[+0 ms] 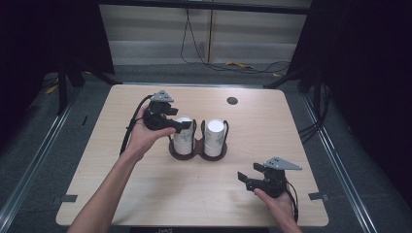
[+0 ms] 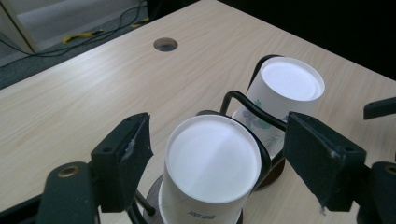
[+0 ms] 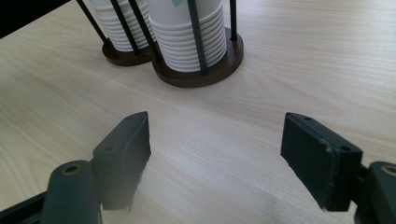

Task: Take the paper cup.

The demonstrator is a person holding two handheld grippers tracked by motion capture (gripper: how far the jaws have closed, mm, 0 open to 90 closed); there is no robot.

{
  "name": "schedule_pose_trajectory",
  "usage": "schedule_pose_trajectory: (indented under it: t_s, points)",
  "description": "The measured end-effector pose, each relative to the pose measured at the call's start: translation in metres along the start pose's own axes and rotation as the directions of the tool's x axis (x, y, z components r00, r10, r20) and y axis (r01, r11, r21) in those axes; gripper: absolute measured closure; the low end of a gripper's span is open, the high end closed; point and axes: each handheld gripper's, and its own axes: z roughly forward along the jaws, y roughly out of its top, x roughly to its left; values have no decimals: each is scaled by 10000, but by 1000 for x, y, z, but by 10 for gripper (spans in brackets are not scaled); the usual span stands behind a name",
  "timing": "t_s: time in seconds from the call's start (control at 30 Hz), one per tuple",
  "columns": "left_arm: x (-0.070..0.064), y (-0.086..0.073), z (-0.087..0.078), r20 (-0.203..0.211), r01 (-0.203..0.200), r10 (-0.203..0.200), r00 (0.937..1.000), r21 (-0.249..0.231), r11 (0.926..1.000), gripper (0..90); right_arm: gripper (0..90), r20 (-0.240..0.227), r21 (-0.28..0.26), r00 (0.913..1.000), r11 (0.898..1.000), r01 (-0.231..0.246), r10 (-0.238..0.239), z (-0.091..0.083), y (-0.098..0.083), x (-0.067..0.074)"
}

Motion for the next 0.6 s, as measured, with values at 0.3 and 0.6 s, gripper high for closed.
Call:
schedule_pose_trajectory:
  t_s: [0.3, 0.6]
  points:
    - [-2, 1, 13, -155, -336, 349, 9993, 777, 9964, 296, 245, 54, 101, 10000, 9999, 40, -40, 1, 0, 0]
    - [0, -2, 24, -224, -188, 220, 9995, 1354, 9906, 283, 245, 122, 120, 9999, 9999, 119, -120, 1, 0, 0]
